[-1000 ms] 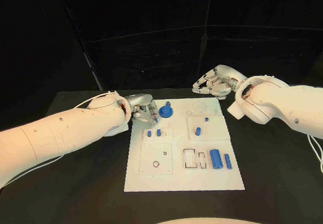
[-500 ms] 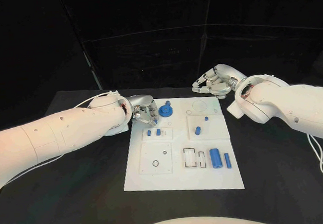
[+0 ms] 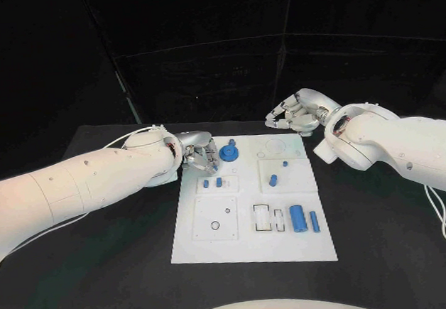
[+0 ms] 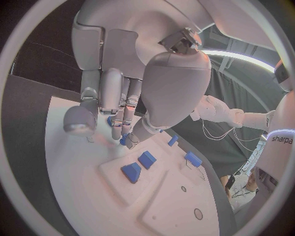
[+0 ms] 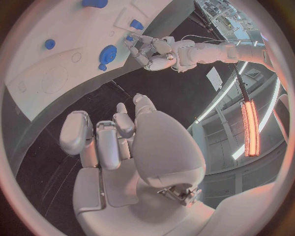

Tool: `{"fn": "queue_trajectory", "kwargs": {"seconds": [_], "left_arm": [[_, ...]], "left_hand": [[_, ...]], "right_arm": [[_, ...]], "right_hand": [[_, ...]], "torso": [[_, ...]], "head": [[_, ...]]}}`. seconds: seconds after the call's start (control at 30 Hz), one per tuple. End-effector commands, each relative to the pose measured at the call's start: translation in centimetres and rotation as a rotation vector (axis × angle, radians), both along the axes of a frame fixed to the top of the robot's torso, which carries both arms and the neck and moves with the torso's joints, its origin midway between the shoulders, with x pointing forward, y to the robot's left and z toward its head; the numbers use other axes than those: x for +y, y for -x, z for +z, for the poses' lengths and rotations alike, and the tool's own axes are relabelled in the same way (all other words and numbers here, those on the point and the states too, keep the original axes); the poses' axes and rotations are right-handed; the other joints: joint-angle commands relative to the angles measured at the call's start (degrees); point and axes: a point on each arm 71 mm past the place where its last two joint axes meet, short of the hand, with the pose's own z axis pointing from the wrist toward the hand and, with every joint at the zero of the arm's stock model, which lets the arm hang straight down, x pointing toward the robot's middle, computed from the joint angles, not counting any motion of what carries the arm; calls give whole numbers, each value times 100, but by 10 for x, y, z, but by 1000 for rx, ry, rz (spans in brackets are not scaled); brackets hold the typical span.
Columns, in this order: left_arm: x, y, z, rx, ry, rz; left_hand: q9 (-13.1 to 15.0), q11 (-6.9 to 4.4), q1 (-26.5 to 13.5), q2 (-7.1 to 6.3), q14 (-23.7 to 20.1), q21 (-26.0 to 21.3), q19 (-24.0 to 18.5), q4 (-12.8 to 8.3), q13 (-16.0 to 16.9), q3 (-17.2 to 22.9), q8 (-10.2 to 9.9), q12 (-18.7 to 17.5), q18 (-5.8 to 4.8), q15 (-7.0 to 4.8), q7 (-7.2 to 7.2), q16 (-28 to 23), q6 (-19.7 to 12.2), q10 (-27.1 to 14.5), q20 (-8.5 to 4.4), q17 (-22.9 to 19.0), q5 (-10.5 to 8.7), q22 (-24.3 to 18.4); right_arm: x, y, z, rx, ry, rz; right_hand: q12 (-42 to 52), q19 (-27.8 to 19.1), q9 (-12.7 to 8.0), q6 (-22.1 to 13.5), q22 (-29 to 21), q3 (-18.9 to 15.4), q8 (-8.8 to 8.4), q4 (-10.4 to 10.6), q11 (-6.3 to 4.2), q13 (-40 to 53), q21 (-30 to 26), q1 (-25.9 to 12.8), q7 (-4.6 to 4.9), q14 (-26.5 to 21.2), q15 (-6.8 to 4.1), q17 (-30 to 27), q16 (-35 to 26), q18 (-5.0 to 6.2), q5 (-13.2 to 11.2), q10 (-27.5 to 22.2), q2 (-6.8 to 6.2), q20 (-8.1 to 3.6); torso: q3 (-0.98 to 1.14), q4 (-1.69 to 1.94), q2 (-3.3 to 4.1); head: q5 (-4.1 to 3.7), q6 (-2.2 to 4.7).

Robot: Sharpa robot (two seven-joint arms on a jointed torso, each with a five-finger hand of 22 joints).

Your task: Assemble the parts on the task board

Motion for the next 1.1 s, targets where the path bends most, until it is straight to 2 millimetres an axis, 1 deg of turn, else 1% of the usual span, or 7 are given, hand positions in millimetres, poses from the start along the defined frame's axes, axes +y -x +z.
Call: {"fn": "queue_trajectory", "kwargs": {"seconds": [0.03, 0.23, 0.63, 0.77, 0.9, 0.93, 1.1], "left_arm": [[-1, 0, -1, 15, -6, -1], [-1, 0, -1, 13, -5, 1], [6, 0, 0, 9, 15, 22], [10, 1, 1, 14, 31, 32], [15, 2, 2, 15, 50, 46], [18, 3, 3, 17, 61, 54], [36, 2, 8, 47, 199, 146]], "left_hand": [[-37, 34, -33, -64, 164, -20, 5, -6, -5, 54, -134, -63, -41, 13, 17, 3, -193, -54, 22, -9, -29, 3], [-42, 61, -88, -142, 154, -41, -3, -3, -6, 77, -332, -169, -38, 39, 47, -4, -437, -138, 46, -39, -30, -8], [-26, 139, -135, -235, 108, -131, -45, 1, -13, 73, -468, -339, -29, 97, 107, -66, -550, -376, 90, -184, -30, -80], [-24, 147, -141, -253, 97, -148, -53, 0, -11, 66, -475, -350, -26, 105, 112, -81, -546, -399, 97, -218, -30, -94], [-20, 154, -139, -261, 89, -166, -61, -3, -9, 64, -473, -358, -23, 111, 115, -91, -531, -417, 103, -240, -29, -110], [-18, 155, -140, -265, 86, -170, -63, -4, -9, 62, -472, -360, -22, 113, 116, -95, -525, -422, 105, -248, -29, -113], [-11, 173, -132, -263, 77, -188, -72, -5, -3, 68, -463, -361, -19, 124, 142, -105, -484, -435, 115, -272, -25, -128]], "right_arm": [[1, 0, 1, -6, -1, 10], [0, 0, 1, -5, 0, 7], [-7, 0, 1, -8, 11, -8], [-12, 0, 1, -26, 53, -17], [-19, 1, 2, -64, 136, -18], [-21, 2, 1, -78, 168, -16], [-32, 7, 0, -128, 314, 6]], "right_hand": [[19, -23, 3, -13, 0, 5, 24, 26, -3, 6, -20, 35, -5, 313, -35, 175, -21, 42, 27, -15, 43, -8], [19, -23, 3, -13, 0, 5, 24, 26, -3, 6, -20, 35, -5, 313, -35, 175, -21, 42, 27, -15, 43, -8], [-194, -78, 1, -23, -92, 10, 25, 10, -4, -224, -70, 83, -4, 291, -36, 90, -85, 61, 32, -199, 33, -9], [-753, -170, 1, -18, -245, 49, 40, -29, -10, -810, -164, 206, -10, 257, -43, -22, -181, 91, 18, -608, 26, -16], [-2063, -344, 6, 65, -545, 168, 78, -158, -40, -2093, -354, 521, -27, 179, -73, -301, -420, 150, -262, -1446, -43, -41], [-2307, -395, 2, 86, -642, 213, 77, -172, -42, -2285, -419, 597, -19, 152, -69, -407, -514, 170, -408, -1498, -76, -56], [-3497, -461, 2, 243, -850, 469, 118, -213, -47, -3257, -577, 931, -18, 93, -65, -798, -861, 200, -640, -1573, -196, -67]], "torso": [[0, -1, 0], [1, -1, -1], [-7, -1, -4], [-5, 5, -4], [-4, 5, -7], [-4, 7, -6], [0, 9, -11]], "head": [[-4, 0], [-10, -1], [-39, 0], [-49, 5], [-51, 8], [-56, 14], [-84, 36]]}}
